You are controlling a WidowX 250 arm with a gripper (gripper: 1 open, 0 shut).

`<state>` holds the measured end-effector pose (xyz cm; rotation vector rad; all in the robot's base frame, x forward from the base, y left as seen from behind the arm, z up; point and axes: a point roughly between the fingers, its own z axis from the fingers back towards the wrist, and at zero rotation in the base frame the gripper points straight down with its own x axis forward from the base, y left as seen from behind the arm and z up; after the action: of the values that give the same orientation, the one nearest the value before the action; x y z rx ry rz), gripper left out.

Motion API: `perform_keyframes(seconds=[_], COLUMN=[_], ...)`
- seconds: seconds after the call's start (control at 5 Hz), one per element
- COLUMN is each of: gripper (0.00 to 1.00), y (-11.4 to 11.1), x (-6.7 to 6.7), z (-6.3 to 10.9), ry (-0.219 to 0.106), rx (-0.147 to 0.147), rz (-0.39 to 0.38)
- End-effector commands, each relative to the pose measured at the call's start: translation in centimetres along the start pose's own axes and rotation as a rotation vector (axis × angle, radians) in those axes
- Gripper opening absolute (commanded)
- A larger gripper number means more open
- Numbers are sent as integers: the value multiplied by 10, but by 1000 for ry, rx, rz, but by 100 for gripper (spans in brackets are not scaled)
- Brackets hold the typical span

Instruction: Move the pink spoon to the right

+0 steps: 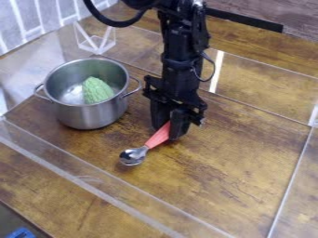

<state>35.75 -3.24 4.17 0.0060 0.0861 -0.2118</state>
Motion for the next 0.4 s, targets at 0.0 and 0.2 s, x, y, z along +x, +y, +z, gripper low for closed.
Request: perform_keyframes(seconds=[0.0, 0.2], gripper=[0, 0], y=[-8, -11], x=[9, 9], z=[30, 35], ry=[-77, -73], rx=[14, 17], rz=[-14, -11])
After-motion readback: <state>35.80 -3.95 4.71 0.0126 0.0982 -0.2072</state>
